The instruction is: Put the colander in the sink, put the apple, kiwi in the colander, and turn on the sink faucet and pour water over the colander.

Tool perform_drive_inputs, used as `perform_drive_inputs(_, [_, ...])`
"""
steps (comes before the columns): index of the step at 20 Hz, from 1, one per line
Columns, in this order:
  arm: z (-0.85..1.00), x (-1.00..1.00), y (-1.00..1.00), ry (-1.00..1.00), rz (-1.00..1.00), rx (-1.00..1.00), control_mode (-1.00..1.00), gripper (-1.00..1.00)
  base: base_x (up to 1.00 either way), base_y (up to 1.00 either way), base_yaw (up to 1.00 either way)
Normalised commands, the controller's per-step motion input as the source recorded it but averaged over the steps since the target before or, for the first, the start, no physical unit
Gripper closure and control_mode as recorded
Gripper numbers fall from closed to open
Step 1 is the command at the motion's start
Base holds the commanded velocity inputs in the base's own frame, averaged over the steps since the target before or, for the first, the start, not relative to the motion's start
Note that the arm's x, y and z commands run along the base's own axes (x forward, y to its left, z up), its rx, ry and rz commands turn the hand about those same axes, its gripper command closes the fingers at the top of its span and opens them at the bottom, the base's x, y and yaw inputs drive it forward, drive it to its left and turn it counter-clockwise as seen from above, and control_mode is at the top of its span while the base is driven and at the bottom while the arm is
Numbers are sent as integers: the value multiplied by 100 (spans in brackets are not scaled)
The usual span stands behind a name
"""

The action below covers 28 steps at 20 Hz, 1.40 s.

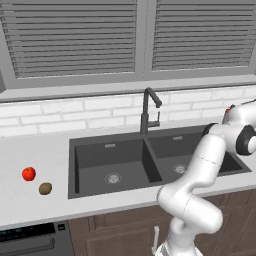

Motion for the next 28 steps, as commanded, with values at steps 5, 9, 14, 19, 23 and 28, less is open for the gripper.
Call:
perform_drive_inputs(5, [52,-33,45,-16,-10,1,-100,100,0,0,0])
perform_drive_inputs(9, [70,-50,78,-6,-25,-3,-100,100,0,0,0])
perform_drive_inputs(14, [87,-71,96,-7,-30,-9,-100,100,0,0,0])
perform_drive_inputs(19, [87,-56,100,0,-20,-20,-100,100,0,0,0])
perform_drive_inputs(23, [56,-3,100,18,-2,-29,-100,100,0,0,0])
perform_drive_inputs(28, [44,5,100,23,0,-26,-100,100,0,0,0])
